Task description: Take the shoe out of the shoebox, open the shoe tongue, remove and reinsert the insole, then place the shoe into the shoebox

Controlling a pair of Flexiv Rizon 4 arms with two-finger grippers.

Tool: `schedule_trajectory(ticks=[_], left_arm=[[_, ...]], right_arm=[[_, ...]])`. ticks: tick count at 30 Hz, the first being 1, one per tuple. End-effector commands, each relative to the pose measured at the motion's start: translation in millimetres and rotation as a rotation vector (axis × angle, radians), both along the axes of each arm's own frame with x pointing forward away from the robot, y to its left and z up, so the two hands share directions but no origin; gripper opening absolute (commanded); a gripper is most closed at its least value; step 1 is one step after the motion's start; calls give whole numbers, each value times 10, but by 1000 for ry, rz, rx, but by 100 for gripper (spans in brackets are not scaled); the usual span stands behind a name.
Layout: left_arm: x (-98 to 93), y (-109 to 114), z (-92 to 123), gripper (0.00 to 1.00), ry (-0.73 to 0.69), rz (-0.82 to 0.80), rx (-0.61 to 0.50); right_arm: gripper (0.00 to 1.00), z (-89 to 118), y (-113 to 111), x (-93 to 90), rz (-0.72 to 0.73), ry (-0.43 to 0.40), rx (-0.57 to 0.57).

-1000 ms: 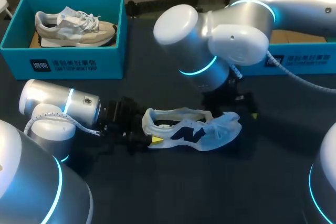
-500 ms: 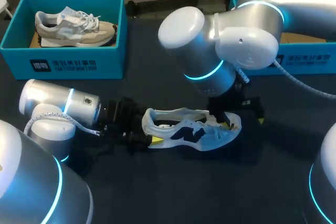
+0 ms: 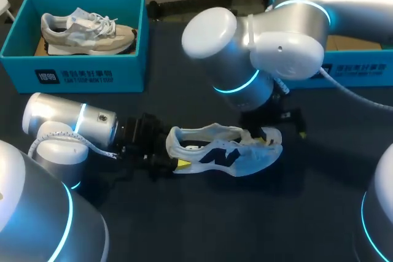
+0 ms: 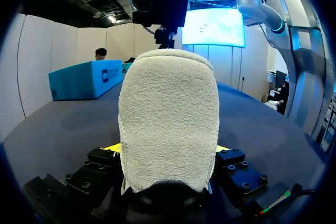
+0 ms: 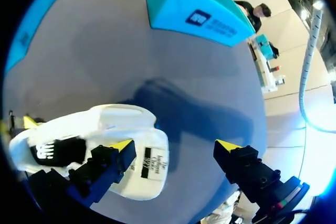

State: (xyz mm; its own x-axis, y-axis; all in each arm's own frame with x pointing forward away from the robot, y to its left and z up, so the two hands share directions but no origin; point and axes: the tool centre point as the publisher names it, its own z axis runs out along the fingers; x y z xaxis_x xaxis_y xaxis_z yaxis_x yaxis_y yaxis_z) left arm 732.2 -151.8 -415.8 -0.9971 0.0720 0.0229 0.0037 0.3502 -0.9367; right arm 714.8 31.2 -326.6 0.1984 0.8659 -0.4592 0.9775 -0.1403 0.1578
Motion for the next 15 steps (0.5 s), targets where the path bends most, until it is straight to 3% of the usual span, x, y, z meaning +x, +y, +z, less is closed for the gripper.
schedule_trajectory(ticks=[1, 15], left_arm=[[-9, -9, -33, 0, -1, 1, 1], [-9, -9, -33, 0, -1, 1, 1]], right_arm=[[100, 223, 87, 19, 120, -41, 8], [100, 698, 462, 397, 519, -63, 1]])
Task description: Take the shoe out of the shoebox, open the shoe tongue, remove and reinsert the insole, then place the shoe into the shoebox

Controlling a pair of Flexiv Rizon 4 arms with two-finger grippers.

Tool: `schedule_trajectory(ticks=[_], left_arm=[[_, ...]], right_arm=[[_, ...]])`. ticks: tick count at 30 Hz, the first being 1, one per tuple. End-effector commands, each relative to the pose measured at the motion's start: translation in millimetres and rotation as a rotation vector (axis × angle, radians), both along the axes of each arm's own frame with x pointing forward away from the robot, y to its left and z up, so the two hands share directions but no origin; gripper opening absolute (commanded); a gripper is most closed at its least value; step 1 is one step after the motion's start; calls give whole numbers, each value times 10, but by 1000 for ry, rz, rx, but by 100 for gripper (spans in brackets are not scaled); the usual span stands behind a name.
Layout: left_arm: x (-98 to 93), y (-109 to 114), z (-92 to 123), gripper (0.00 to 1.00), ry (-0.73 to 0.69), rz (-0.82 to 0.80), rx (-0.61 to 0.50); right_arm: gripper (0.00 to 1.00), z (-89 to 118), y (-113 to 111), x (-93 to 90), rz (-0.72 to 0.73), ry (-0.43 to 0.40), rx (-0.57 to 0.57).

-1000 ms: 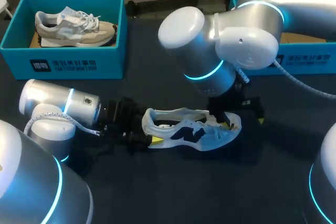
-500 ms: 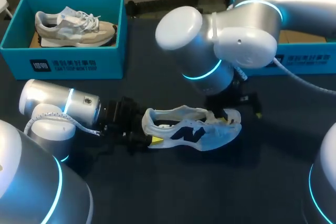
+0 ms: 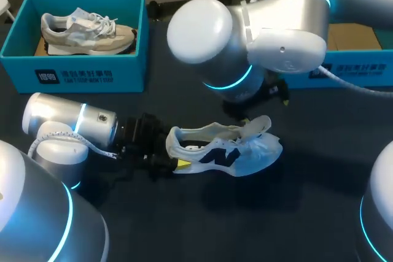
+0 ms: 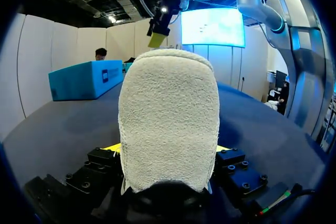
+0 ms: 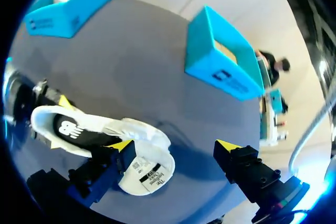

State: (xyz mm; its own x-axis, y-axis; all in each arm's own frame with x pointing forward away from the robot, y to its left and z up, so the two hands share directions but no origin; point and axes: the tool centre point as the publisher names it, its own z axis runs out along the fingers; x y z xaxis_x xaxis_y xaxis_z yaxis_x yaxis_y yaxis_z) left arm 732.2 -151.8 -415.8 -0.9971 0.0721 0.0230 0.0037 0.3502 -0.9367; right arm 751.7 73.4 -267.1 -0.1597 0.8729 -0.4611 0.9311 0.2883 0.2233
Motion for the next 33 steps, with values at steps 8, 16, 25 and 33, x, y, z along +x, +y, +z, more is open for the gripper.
schedule_trajectory(ticks=[8, 16, 25, 33], left_arm=[[-9, -9, -33, 0, -1, 1, 1], [-9, -9, -33, 0, -1, 1, 1], [-9, -9, -33, 0, -1, 1, 1], [-9, -9, -33, 0, -1, 1, 1]], right_arm=[[100, 260, 378, 177, 338, 28, 19], [100, 425, 770, 214, 603, 91, 70], [100, 399, 1075, 105, 792, 193, 106], [0, 285, 1270, -41, 892, 235, 158]])
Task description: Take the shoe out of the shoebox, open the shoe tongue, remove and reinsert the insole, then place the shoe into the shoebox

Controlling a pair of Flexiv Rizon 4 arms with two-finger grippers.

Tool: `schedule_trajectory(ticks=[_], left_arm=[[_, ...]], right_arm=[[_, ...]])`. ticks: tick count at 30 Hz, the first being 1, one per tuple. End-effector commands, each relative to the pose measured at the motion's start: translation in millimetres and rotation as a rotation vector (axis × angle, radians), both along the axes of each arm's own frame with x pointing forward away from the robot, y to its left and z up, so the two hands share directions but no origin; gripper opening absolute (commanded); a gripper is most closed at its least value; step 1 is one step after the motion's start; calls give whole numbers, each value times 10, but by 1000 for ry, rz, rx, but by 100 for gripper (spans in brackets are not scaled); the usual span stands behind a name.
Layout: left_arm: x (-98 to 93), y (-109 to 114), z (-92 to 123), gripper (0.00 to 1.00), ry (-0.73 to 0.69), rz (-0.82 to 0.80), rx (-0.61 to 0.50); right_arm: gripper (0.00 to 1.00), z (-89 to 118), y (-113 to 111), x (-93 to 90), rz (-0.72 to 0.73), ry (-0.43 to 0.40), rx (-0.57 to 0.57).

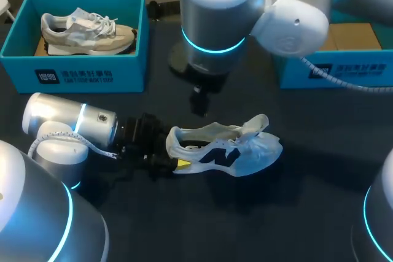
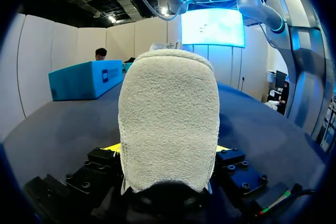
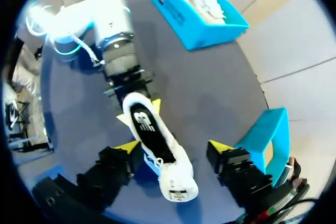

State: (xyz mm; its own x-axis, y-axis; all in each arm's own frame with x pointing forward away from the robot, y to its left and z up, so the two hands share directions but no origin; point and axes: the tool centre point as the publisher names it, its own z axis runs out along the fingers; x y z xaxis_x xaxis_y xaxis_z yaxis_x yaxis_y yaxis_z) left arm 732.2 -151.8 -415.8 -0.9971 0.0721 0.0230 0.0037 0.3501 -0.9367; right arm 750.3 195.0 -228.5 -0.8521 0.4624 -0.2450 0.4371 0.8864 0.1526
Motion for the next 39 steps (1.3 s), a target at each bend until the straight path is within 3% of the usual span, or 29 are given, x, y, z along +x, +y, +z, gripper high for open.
schedule_trajectory(ticks=[1, 21, 39], left_arm=[[-9, -9, -33, 0, -1, 1, 1], [-9, -9, -33, 0, -1, 1, 1], [-9, -9, -33, 0, -1, 1, 1]], right_arm=[[0, -123, 81, -54, 53, 32, 16], [0, -375, 271, -515, 269, 200, 44], [0, -393, 258, -534, 251, 226, 56]])
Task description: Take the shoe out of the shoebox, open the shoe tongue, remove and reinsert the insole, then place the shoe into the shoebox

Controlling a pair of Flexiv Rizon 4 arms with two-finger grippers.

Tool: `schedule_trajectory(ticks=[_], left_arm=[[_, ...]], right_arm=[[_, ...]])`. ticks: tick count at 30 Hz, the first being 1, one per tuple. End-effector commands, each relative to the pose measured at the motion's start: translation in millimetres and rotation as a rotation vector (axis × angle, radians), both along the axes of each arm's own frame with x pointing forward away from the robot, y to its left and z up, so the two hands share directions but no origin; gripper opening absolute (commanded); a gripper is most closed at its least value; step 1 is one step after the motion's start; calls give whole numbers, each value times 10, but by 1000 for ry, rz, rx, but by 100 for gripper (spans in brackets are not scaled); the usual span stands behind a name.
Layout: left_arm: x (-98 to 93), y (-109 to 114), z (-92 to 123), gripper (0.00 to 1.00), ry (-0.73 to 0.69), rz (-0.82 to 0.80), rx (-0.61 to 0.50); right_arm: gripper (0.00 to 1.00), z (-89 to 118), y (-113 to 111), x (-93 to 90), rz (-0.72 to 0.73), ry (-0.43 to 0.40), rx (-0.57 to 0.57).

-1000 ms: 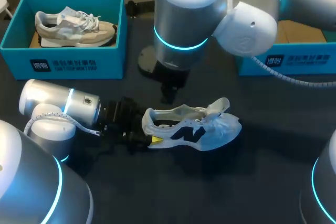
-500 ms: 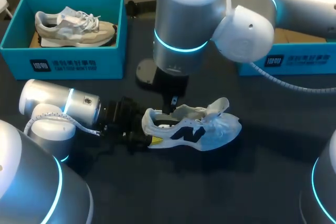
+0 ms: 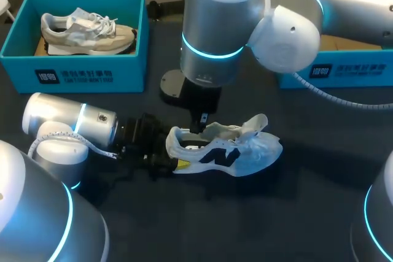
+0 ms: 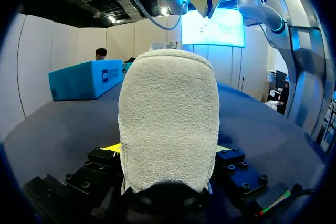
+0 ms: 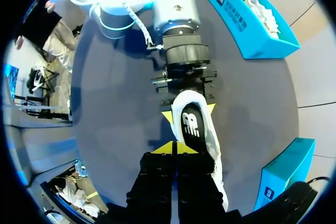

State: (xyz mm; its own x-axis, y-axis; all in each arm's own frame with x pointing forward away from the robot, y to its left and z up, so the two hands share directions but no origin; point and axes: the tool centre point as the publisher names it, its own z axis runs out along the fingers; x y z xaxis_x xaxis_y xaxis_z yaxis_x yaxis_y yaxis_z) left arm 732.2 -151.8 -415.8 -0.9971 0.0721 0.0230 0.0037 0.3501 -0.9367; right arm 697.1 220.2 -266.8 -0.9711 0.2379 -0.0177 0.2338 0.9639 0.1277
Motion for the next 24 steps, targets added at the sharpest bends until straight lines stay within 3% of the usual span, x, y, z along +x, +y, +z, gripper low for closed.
schedule_trajectory(ticks=[1, 24], left_arm=[[-9, -9, -33, 0, -1, 1, 1], [-9, -9, -33, 0, -1, 1, 1]], right_arm=[[0, -73, 14, 39, 24, 14, -25], [0, -765, -113, 384, 178, 47, -95]])
